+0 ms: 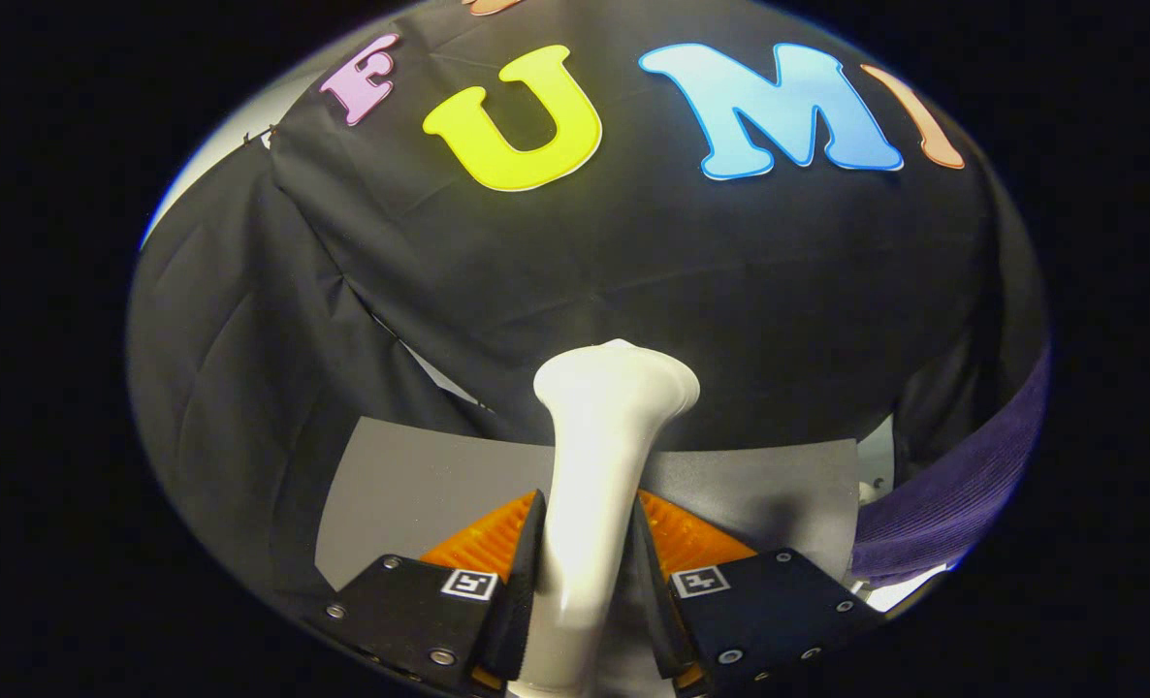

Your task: Iron the clothes twice with a garment steamer, once on the left side and once on the right side.

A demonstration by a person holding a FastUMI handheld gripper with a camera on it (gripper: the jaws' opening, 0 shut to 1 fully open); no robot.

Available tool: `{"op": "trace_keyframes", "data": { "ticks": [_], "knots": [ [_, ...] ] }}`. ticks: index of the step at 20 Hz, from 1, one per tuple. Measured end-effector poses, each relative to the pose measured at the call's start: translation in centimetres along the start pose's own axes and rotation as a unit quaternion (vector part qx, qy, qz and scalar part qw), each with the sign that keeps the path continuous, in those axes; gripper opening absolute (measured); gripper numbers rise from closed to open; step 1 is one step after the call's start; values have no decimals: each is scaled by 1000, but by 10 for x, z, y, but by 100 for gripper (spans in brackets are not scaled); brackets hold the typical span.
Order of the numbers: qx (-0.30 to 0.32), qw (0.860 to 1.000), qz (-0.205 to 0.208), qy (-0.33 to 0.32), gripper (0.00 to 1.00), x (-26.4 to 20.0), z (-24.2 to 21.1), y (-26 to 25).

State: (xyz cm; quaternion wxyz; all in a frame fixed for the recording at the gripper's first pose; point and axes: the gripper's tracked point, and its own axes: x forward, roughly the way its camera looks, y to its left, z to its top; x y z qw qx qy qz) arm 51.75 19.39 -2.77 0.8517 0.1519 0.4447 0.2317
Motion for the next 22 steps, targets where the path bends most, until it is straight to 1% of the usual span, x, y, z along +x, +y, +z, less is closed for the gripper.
{"op": "trace_keyframes", "data": {
  "ticks": [2, 3, 5, 7, 10, 13, 18, 22],
  "knots": [
    [18, 999, 32, -4, 43, -5, -3, 12],
    [9, 999, 33, -13, 39, -10, -4, 15],
    [-8, 999, 33, -37, 39, -25, -2, 18],
    [-9, 998, 40, -52, 38, -42, -6, 24],
    [-30, 996, 33, -72, 38, -64, -16, 27],
    [-21, 993, 39, -109, 36, -92, -25, 31],
    [-43, 990, 32, -132, 36, -136, -56, 35],
    [-42, 989, 38, -138, 36, -167, -87, 36]
  ]
}}
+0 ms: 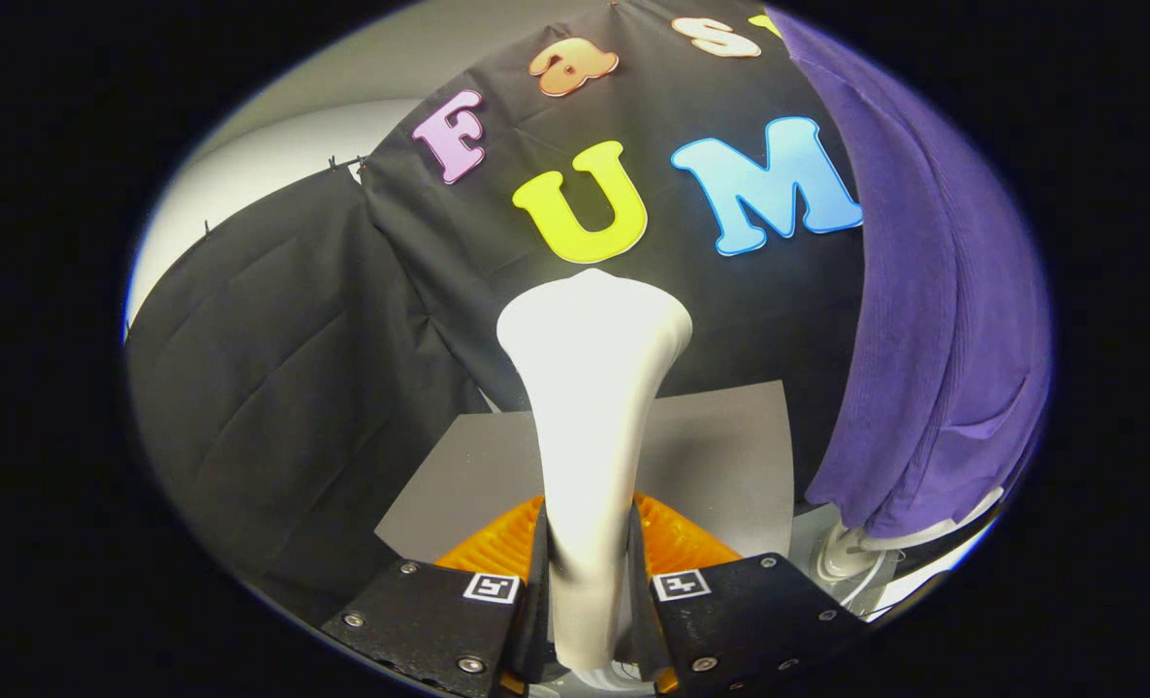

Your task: Iron the clothes twice with a garment steamer, once on the left side and once on the right side.

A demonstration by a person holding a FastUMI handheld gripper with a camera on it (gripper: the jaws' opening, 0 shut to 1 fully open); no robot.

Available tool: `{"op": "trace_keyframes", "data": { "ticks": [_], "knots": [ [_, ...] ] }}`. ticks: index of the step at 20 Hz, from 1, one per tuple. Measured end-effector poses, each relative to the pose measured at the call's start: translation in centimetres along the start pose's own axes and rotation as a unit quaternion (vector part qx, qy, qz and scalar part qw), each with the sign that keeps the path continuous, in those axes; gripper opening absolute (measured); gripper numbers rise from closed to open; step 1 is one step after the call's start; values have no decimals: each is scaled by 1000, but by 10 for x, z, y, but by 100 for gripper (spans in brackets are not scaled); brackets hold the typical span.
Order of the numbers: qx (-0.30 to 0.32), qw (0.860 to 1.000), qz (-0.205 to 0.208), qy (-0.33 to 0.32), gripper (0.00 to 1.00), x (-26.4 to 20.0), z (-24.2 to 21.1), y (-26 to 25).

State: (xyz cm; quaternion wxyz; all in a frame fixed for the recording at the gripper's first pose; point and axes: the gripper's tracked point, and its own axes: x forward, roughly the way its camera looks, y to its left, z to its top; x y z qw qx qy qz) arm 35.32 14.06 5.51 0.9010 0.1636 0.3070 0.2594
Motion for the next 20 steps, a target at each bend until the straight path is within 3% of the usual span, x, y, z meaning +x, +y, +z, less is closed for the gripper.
{"op": "trace_keyframes", "data": {
  "ticks": [20],
  "knots": [
    [-25, 997, -47, -62, 36, -192, -143, -8]
  ]
}}
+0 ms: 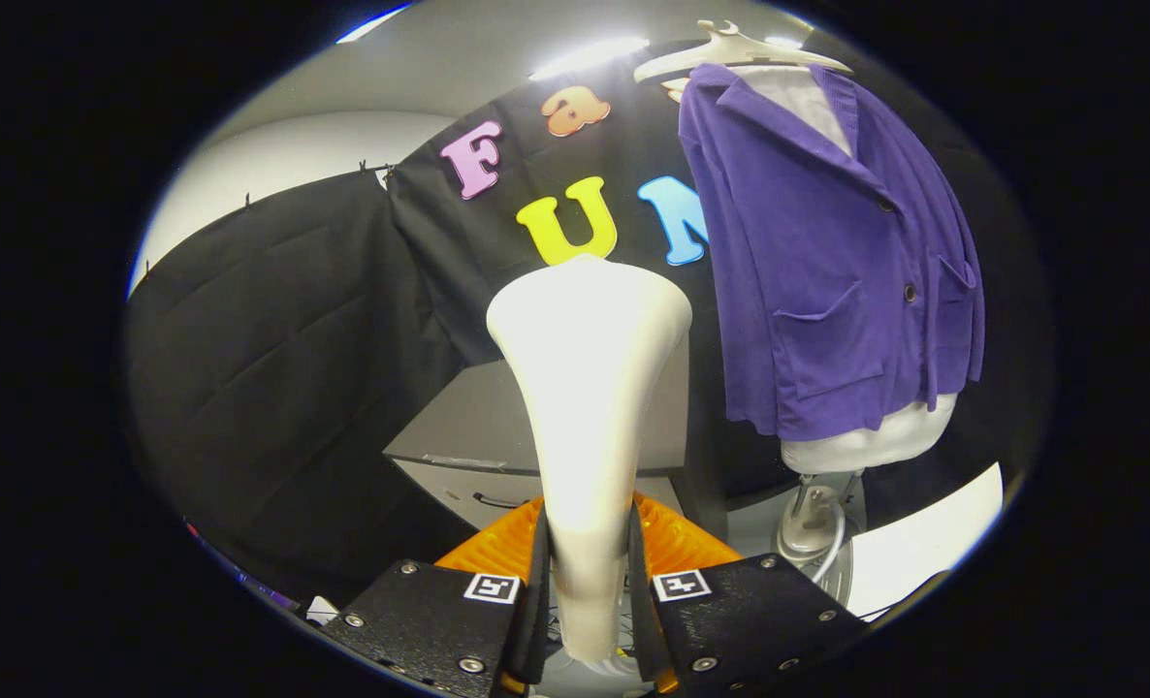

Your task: Iron the clothes twice with a garment steamer, once on the left side and once on the right side.

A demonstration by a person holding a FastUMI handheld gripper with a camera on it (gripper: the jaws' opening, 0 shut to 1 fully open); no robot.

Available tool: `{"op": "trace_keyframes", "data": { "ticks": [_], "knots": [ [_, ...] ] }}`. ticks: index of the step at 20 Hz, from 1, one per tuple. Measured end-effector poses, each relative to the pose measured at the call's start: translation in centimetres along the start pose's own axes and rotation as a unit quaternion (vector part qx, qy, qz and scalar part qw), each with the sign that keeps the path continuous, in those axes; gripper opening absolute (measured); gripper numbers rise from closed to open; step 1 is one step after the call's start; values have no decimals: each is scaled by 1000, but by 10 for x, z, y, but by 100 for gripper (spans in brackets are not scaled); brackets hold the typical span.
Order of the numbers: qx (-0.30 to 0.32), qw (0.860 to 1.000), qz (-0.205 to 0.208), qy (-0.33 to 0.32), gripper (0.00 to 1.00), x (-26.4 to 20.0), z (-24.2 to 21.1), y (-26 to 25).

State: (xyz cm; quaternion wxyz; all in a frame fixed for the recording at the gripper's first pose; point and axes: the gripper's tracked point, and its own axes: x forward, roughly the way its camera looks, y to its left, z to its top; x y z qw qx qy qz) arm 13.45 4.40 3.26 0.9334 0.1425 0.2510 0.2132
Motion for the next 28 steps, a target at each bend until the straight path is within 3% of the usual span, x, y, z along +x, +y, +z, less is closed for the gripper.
{"op": "trace_keyframes", "data": {
  "ticks": [6, 11, 17, 28],
  "knots": [
    [8, 999, -12, -35, 36, -46, 16, -15],
    [-1, 996, -19, -82, 35, -60, 75, -26],
    [0, 991, -25, -131, 36, -52, 145, -43],
    [18, 973, -81, -215, 35, -3, 250, -96]
  ]
}}
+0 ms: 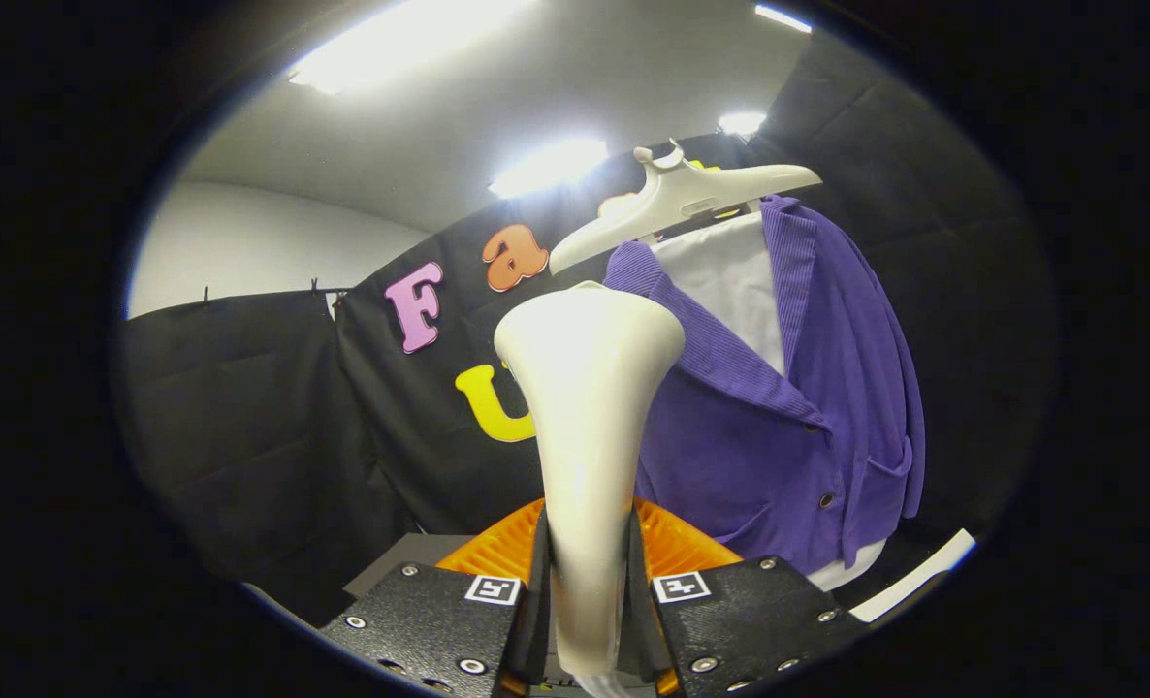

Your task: Iron the clothes twice with a garment steamer, once on the left side and once on the right side.

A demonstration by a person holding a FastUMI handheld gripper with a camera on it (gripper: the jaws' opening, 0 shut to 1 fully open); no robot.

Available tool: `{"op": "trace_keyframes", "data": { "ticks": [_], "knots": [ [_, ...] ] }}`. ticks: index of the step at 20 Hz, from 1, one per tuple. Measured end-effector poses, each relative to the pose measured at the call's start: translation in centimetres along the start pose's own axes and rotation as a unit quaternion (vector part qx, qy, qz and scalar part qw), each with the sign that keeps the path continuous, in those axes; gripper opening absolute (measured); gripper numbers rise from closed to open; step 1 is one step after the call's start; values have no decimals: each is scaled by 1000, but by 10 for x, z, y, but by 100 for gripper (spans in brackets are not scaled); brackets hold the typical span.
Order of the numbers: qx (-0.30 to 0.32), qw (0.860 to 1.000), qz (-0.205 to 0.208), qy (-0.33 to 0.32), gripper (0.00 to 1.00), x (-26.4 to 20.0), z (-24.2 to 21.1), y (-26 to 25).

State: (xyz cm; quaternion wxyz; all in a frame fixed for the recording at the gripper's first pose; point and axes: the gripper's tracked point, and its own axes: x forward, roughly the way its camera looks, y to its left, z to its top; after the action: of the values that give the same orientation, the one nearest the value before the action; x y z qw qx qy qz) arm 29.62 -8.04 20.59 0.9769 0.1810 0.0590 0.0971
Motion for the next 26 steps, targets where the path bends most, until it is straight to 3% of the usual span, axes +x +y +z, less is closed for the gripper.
{"op": "trace_keyframes", "data": {
  "ticks": [5, 11, 26],
  "knots": [
    [10, 1000, -19, -11, 35, 42, 15, -18],
    [5, 996, -87, -9, 35, 77, 5, -59],
    [8, 989, -115, 95, 36, 67, -93, -103]
  ]
}}
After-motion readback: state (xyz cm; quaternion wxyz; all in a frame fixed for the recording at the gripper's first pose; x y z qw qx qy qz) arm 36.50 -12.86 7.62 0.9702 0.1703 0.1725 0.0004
